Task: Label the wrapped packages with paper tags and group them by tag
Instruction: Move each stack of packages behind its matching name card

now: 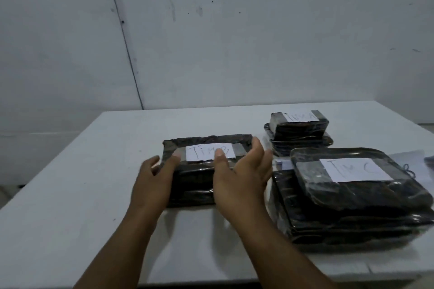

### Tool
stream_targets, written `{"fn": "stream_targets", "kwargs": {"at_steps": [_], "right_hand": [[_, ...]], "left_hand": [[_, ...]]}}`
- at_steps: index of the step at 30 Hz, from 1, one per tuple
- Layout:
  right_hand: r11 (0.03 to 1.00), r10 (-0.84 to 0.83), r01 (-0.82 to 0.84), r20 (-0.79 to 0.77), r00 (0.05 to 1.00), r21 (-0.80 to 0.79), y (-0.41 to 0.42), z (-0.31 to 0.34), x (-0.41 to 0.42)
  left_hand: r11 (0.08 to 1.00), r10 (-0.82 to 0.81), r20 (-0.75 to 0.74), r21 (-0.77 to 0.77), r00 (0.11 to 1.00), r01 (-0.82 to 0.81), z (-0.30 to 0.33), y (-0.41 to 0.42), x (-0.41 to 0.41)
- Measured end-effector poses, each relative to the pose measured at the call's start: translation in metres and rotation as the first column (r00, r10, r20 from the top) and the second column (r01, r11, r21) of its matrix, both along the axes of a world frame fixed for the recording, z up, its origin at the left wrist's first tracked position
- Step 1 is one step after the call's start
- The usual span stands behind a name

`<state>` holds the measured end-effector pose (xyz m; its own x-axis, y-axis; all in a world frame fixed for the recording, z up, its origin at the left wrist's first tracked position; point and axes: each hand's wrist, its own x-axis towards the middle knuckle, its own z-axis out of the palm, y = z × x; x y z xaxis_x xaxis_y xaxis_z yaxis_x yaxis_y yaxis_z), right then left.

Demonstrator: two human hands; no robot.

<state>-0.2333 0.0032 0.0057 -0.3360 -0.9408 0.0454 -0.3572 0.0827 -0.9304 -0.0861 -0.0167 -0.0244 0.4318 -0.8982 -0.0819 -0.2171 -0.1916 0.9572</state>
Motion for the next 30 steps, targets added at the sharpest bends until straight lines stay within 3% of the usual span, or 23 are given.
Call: {"fn": "stream_targets", "kwargs": {"at_steps": [5, 13, 18, 25, 30], "right_hand": [[0.993, -0.082, 0.085, -0.044, 0.996, 0.083, -0.015, -0.014, -0.002], [0.981, -0.185, 0.178, 0.075, 0.980, 0.082, -0.019, -0.028, -0.005], [0.979, -0.167, 0.146, 0.147, 0.975, 0.144, -0.018, -0.028, -0.005], [0.994, -0.082, 0.060, 0.261, 0.962, 0.090, 0.004, -0.020, 0.006], [0.998, -0.020, 0.037, 0.314, 0.949, -0.048, 0.023, 0.008, 0.010]], "left_hand": [[0.993, -0.088, -0.018, 0.074, 0.996, 0.089, -0.013, -0.005, 0.014], [0.993, -0.093, -0.188, 0.047, 0.978, 0.104, -0.013, -0.005, 0.022], [0.992, -0.125, -0.205, 0.010, 0.971, 0.129, -0.017, 0.001, 0.029], [0.980, -0.098, -0.143, -0.188, 0.985, 0.070, 0.008, 0.018, 0.041], [0.942, -0.137, -0.111, -0.323, 0.984, 0.094, 0.054, 0.035, 0.045]]}}
